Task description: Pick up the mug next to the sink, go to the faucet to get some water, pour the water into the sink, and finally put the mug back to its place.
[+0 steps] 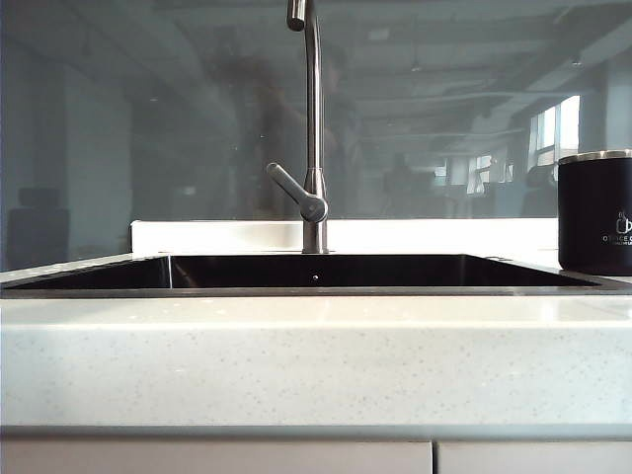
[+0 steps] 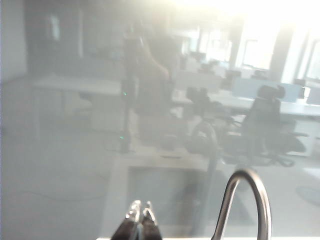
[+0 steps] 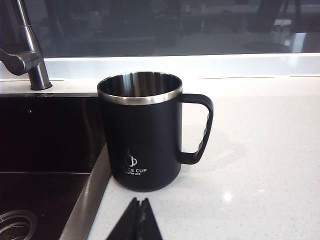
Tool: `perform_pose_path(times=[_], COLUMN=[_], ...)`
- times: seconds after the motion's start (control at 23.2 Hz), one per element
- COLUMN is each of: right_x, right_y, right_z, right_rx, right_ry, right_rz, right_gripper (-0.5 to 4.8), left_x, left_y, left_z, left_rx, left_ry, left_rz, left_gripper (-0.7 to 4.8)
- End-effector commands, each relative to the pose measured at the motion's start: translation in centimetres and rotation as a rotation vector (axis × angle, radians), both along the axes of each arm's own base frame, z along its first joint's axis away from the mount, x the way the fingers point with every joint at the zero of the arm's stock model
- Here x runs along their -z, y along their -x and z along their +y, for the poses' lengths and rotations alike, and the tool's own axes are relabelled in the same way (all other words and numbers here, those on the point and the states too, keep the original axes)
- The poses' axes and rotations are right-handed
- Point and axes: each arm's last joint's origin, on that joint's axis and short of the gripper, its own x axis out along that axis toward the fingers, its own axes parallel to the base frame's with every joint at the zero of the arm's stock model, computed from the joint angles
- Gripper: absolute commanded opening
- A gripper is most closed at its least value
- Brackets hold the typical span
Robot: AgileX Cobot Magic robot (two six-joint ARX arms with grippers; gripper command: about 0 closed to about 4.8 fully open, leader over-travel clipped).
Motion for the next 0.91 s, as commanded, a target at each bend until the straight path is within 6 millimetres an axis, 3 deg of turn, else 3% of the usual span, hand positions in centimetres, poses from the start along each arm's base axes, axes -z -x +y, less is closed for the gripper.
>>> perform_pose_path(times=[0.04,0.17,0.26,0.47,0.52,0.69,0.91], right_x=[0.0,0.0,0.0,0.0,0.0,0.0,0.0], right_y=[0.0,0.0,0.0,0.0,0.0,0.0,0.0], right_z=[0.0,0.0,0.0,0.0,0.0,0.0,0.0], right_rx=[0.002,0.002,0.002,0.002,0.002,0.003,0.003], right_ry=[0.001,0.001,0.001,0.001,0.001,0.001,0.001], right_rz=[-0.011,-0.011,-0.011,-0.011,-0.011,-0.011,-0.011], right_gripper=[-0.07,-0.07,-0.08,-0.07,-0.07,-0.07,-0.07], left_x=[2.7,7.6,10.1,16.7,19.0,25.4,31.1], left_y=[2.8,5.0,5.4,5.5,5.4,4.4,4.8], left_z=[0.2,0.5,0.5,0.5,0.4,0.4,0.4], left_rx=[-0.025,-0.105,-0.102,-0.081,-0.064,-0.065,-0.057], left_ry=[-0.049,-0.053,-0.051,-0.047,-0.054,-0.055,-0.051], left_rz=[0.036,0.071,0.053,0.055,0.097,0.119,0.043], left_gripper=[-0.06,-0.06,-0.06,-0.06,-0.06,-0.06,-0.06])
